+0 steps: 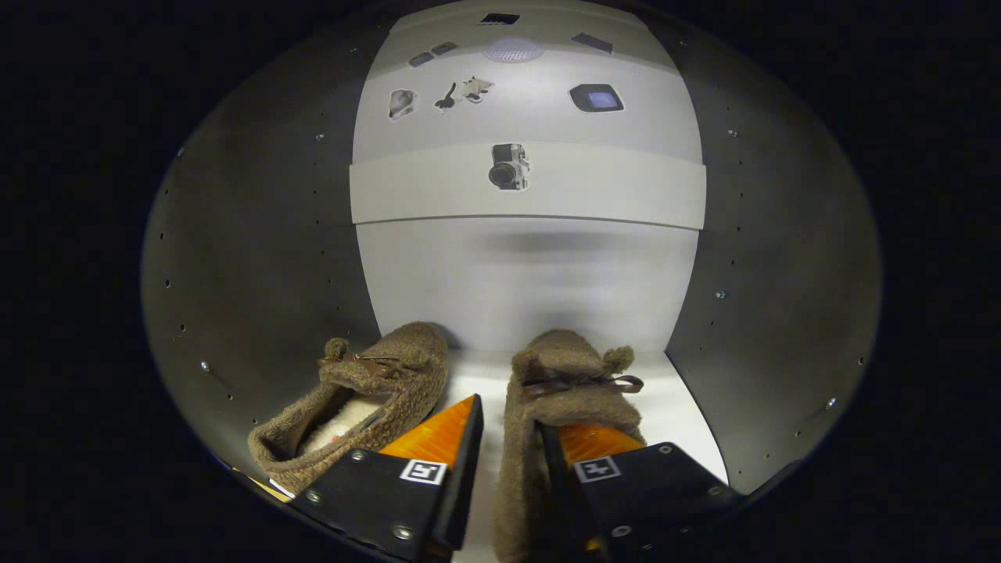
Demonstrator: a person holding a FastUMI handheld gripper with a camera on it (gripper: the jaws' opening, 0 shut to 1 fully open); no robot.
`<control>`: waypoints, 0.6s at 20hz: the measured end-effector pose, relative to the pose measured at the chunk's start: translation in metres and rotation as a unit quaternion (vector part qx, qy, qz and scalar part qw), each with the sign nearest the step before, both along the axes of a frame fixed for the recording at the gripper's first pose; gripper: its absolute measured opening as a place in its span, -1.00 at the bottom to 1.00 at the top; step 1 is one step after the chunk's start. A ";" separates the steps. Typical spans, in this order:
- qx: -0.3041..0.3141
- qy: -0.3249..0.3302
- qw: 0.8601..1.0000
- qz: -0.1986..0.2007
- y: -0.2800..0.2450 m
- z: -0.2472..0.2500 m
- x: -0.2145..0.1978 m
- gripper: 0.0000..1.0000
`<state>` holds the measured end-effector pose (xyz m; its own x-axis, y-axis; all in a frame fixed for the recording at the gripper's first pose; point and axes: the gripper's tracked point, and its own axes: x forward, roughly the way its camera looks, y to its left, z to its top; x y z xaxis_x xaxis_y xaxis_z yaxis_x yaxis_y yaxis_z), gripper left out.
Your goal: Open the shoe cabinet door, grab the shoes and put them into the shoe cabinet, then close the shoe cabinet door.
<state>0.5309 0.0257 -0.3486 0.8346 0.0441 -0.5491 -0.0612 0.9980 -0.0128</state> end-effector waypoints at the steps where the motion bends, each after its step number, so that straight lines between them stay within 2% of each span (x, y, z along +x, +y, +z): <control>1: -0.002 -0.004 1.000 -0.002 0.002 0.004 -0.002 0.13; 3: 0.006 0.002 1.000 -0.006 0.009 0.008 -0.009 0.50; 5: 0.006 0.001 1.000 -0.023 0.010 0.014 -0.019 0.64; 12: 0.017 -0.016 0.997 -0.069 0.007 0.047 -0.077 0.79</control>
<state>0.4540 0.0328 -0.3020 0.8510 -0.0538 -0.5224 0.0765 0.9968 0.0220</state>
